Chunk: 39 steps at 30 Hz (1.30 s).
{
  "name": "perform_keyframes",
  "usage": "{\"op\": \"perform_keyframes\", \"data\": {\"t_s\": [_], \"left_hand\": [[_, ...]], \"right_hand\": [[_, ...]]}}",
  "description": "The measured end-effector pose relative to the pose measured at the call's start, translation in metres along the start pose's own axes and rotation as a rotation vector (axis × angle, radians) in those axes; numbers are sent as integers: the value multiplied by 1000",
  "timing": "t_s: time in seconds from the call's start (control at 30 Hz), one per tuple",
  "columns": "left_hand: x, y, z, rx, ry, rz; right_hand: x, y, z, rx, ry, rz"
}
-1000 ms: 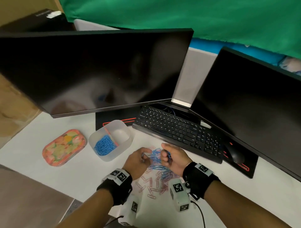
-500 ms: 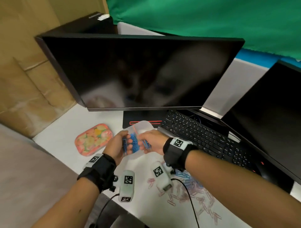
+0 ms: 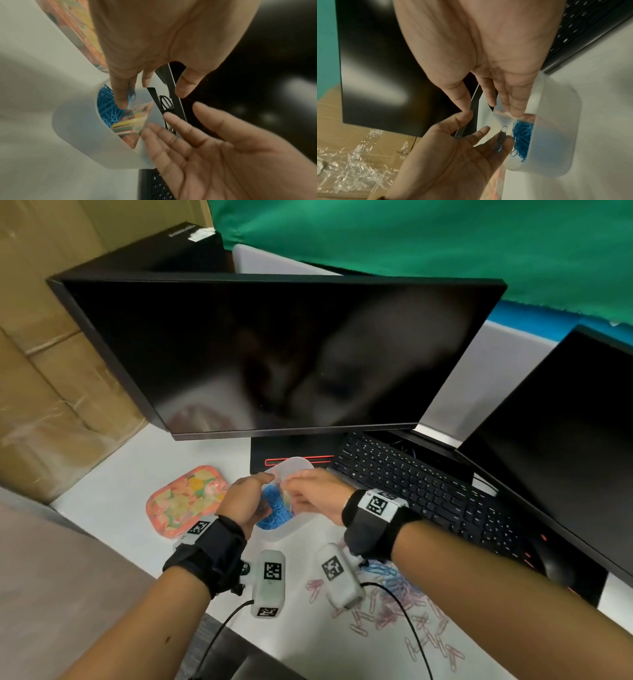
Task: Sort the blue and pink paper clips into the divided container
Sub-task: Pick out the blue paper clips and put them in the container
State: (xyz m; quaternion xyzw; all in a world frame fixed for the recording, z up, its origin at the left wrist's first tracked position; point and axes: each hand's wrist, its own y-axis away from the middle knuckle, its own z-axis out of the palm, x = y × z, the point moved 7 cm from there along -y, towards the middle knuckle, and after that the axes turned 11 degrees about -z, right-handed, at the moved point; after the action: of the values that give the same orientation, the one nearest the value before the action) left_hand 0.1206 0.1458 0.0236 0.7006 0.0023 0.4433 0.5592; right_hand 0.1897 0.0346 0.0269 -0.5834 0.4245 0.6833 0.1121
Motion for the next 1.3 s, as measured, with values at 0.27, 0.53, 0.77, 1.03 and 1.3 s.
{"op": "perform_keyframes", "data": {"t_s": [0.27,0.53,0.77,1.03,1.3], "left_hand": [[1,5,17,138,-212,183],[-17,39,99,-87,-755,614],[-81,19,143,-207,-1332,663],[-115,-2,130,-136,-1485,596],[-112,-3,119,-96,-1415,558]], "right_hand": [[57,65,-105,302,-182,24],[126,134,-186,516,95,48],[147,167,-182,447,653,-64],[175,170,-152,234,896,-115],[180,168,-162,236,955,-115]]}}
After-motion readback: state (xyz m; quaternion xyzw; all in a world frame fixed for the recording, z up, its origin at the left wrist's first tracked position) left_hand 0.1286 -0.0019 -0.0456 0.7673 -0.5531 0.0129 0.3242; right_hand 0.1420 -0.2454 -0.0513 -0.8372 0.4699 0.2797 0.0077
